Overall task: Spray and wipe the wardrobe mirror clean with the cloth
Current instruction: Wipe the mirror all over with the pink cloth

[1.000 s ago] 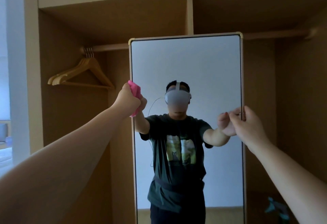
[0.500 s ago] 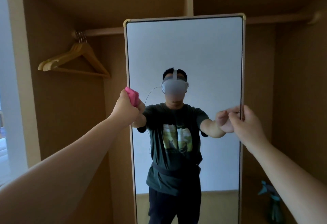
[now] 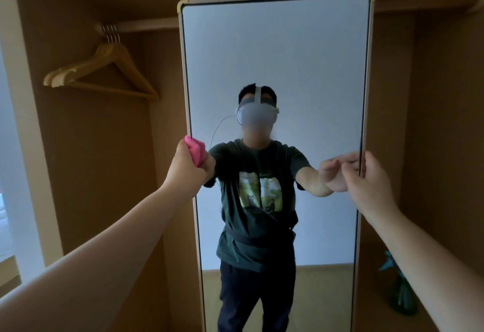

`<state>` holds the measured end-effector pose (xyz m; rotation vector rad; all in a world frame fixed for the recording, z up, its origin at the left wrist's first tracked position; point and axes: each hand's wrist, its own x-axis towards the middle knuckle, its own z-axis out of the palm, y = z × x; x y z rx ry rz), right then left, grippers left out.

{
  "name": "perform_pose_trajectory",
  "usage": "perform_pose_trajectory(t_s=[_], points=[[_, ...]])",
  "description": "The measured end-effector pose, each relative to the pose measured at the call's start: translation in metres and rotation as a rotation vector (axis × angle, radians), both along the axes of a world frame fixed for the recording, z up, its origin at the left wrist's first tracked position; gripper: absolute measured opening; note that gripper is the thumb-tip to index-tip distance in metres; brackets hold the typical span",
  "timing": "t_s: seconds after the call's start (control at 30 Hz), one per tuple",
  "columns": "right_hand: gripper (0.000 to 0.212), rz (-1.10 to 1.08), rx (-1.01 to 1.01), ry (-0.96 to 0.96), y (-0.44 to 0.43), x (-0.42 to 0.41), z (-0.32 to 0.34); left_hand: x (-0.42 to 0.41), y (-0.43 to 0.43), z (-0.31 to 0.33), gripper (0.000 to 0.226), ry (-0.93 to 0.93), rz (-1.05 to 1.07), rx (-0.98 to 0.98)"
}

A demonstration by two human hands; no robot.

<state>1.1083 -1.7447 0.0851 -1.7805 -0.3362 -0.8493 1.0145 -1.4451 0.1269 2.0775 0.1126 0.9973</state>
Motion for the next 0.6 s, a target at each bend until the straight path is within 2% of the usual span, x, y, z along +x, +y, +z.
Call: perform_pose_trajectory(t_s=[0.37, 0.5, 0.6], points=[[0.014, 0.024, 0.016, 0.04, -0.002, 0.002, -0.04, 0.001, 0.003, -0.039, 0.066, -0.038, -0.005, -0.008], [0.034, 0.039, 0.028, 0.074, -0.001, 0.004, -0.058, -0.005, -0.003, -0.05, 0.072, -0.035, 0.005, -0.012], [0.022, 0.04, 0.008, 0.042, -0.003, 0.009, -0.072, -0.003, 0.001, -0.063, 0.069, -0.013, 0.003, -0.017]])
